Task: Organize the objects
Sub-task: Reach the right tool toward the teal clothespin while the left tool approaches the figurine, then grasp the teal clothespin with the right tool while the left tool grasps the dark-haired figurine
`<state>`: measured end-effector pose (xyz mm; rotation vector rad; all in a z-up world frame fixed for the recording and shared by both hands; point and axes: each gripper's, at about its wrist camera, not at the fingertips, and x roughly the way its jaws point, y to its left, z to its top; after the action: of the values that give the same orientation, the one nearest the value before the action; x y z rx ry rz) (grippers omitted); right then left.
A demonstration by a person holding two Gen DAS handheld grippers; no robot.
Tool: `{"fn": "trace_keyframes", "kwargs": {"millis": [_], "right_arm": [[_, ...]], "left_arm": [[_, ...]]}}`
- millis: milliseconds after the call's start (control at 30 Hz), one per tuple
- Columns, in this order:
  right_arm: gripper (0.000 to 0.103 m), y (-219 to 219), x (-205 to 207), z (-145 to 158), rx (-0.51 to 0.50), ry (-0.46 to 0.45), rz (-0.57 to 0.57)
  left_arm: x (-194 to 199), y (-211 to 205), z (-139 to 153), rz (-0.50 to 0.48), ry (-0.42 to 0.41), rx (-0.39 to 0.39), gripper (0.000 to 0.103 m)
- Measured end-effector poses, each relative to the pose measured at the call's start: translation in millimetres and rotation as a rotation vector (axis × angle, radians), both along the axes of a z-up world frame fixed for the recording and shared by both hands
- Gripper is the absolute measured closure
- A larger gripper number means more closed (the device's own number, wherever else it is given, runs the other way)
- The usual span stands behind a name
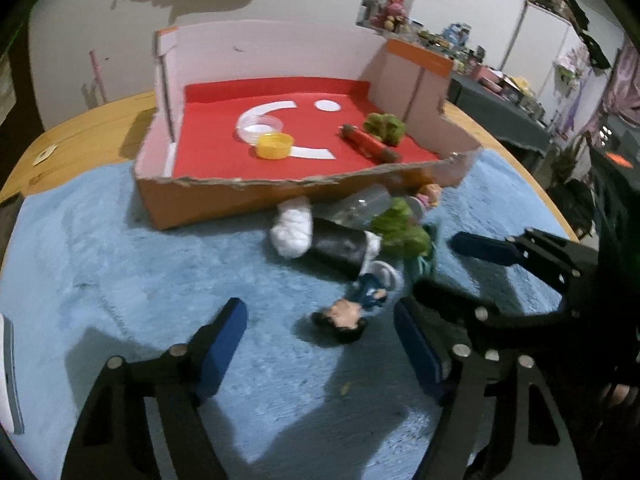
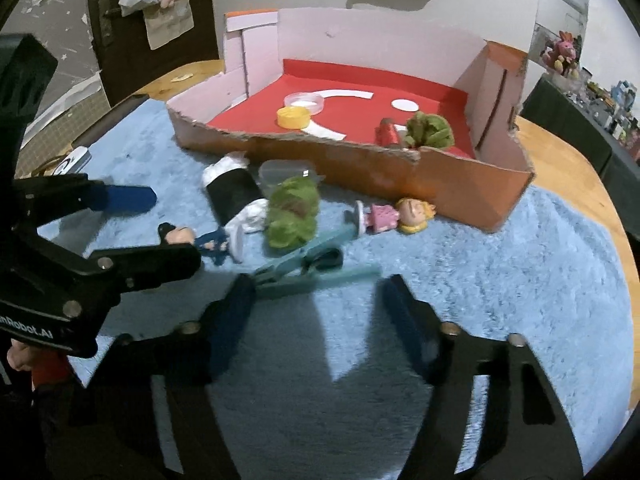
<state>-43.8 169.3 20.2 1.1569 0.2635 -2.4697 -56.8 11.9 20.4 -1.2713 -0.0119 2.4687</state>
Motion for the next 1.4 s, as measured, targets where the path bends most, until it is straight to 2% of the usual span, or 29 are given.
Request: {"fn": "trace_keyframes", "kwargs": {"millis": [167, 333, 400, 433, 533, 633, 667, 700, 767, 867, 900, 1033, 1100, 1400], "right_arm": [[0.050, 3, -4, 1, -0.009, 0.002, 0.021], [0.048, -1, -12, 0, -0.005, 0.007, 0.034], [0.047, -1, -16, 1, -0.009, 0.007, 0.030], [0.046, -2, -17, 1, -0.007, 0.008, 0.030], [0.033, -4, -18, 2, 0.009, 0.014, 0.039], [0.032, -7, -21, -1, 0.019, 0.006, 0.047], [0.035, -7, -22, -2, 0.019, 0.003, 0.044], [0.048, -7, -21, -1, 0.012, 0.009, 0.045], [0.063, -6, -21, 0, -0.006, 0.005, 0.046], [0.071, -6, -18, 1, -0.009, 0.006, 0.045], [0.074, -5, -18, 1, -0.017, 0.003, 0.043], [0.079, 2, -15, 3, -0.052, -0.007, 0.023], [0.085, 4, -13, 3, -0.067, -0.010, 0.016], [0.088, 13, 6, 13, -0.101, 0.007, -0.004]], "left_arm": [[3, 12, 0, -0.061, 0.014, -0.022, 0.032], [1, 12, -1, -0.062, 0.015, -0.031, 0.037], [1, 12, 0, -0.060, 0.017, -0.036, 0.043], [1, 11, 0, -0.062, 0.017, -0.036, 0.044], [2, 7, -1, -0.065, 0.021, -0.034, 0.050], [1, 6, 0, -0.056, 0.023, -0.021, 0.053], [1, 6, -1, -0.055, 0.023, -0.018, 0.056], [1, 7, 0, -0.057, 0.024, -0.016, 0.059], [1, 9, -1, -0.061, 0.023, -0.012, 0.063], [2, 13, -1, -0.055, 0.031, -0.023, 0.065], [3, 13, 0, -0.054, 0.033, -0.023, 0.072], [5, 11, 0, -0.048, 0.027, 0.002, 0.074], [6, 9, 0, -0.043, 0.020, 0.015, 0.074], [13, 9, 6, -0.032, 0.032, 0.037, 0.074]]}}
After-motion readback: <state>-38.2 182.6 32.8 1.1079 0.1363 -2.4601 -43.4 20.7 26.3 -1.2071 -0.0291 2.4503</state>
